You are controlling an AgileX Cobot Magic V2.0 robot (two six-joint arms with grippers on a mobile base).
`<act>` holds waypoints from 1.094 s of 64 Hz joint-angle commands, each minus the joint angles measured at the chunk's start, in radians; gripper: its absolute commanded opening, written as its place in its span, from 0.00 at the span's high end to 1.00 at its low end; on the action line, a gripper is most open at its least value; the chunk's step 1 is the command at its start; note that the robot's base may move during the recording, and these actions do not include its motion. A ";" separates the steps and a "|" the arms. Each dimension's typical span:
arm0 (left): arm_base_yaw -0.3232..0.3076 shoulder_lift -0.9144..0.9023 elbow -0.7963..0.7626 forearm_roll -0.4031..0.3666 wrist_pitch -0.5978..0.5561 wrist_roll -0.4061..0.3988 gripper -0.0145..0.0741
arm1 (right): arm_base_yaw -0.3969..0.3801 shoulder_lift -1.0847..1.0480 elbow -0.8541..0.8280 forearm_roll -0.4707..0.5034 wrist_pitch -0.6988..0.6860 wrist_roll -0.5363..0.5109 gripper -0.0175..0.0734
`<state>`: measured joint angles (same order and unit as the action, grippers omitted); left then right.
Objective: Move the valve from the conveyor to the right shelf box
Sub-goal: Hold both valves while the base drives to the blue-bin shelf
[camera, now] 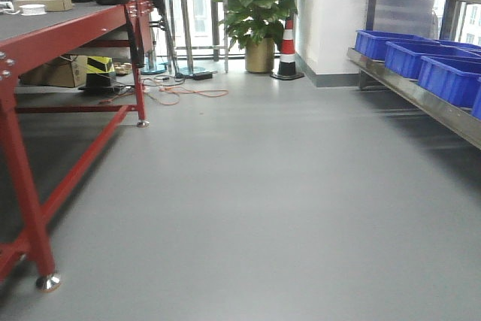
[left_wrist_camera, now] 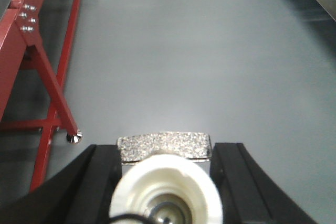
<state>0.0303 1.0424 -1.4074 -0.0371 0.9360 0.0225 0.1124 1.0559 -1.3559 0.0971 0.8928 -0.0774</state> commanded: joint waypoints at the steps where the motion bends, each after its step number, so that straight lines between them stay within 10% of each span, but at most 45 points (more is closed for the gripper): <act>1: -0.005 -0.010 -0.003 -0.008 -0.046 -0.007 0.96 | 0.001 -0.013 -0.018 -0.008 -0.065 -0.003 0.98; 70: -0.005 -0.010 -0.003 -0.008 -0.047 -0.007 0.96 | 0.001 -0.013 -0.018 -0.008 -0.065 -0.003 0.98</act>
<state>0.0303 1.0424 -1.4074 -0.0371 0.9360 0.0225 0.1124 1.0559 -1.3559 0.0971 0.8928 -0.0774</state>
